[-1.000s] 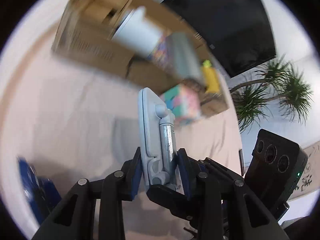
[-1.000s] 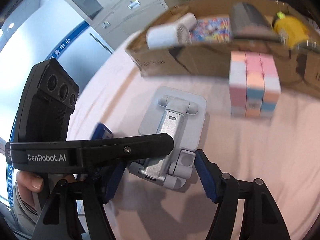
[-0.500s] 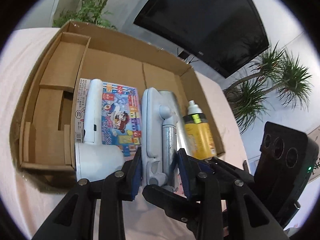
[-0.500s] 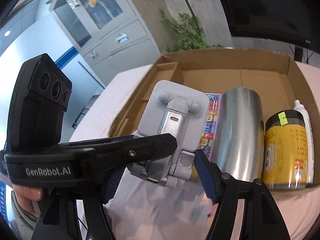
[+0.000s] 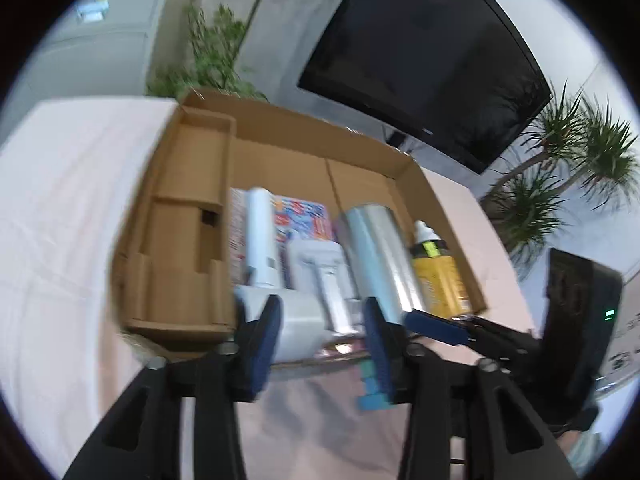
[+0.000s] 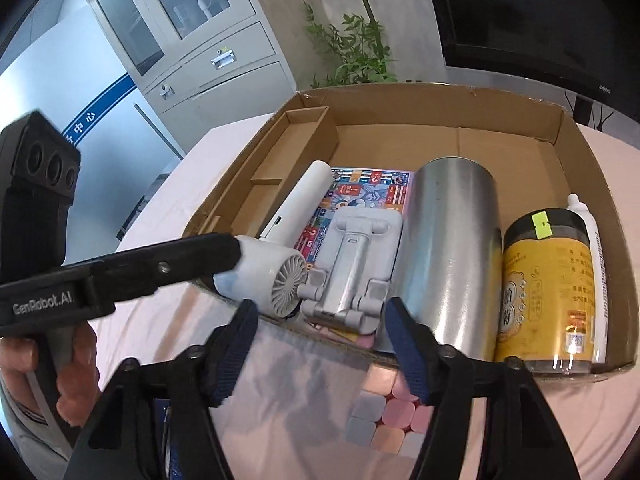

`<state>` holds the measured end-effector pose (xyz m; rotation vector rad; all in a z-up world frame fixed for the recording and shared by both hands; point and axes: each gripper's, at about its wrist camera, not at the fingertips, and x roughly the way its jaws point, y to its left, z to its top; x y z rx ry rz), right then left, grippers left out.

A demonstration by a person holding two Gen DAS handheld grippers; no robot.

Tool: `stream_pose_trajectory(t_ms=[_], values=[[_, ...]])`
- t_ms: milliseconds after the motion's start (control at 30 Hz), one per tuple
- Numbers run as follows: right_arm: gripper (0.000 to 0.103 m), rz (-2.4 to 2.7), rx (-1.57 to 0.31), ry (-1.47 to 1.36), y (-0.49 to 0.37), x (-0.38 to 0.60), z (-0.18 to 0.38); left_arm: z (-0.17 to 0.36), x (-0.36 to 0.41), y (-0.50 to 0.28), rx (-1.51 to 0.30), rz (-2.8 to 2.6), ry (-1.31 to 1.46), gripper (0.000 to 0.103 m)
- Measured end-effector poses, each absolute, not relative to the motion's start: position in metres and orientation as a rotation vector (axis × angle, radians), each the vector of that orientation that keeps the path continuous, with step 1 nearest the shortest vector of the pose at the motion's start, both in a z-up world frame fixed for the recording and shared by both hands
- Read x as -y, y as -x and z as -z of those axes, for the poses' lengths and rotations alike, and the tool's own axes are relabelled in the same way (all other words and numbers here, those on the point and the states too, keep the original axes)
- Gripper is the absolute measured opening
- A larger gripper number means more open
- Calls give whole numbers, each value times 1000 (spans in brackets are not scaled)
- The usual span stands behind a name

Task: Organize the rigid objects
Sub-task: 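Lift the phone stand and lower it into the box beside the fan, then grasp the pastel Rubik's cube with both grippers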

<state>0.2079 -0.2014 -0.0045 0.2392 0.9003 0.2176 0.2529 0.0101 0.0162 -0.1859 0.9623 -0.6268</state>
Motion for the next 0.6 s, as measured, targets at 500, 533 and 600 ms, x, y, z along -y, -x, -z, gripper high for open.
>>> stream_pose_trajectory(t_ms=[500, 533, 600], values=[[88, -190, -881, -153, -122, 224, 44, 6, -7, -210, -1005, 666, 245, 79], [86, -197, -895, -149, -121, 225, 51, 14, -1, -205, -1031, 694, 259, 79], [84, -240, -917, -149, -119, 227, 64, 34, 12, -199, -1087, 732, 291, 79]])
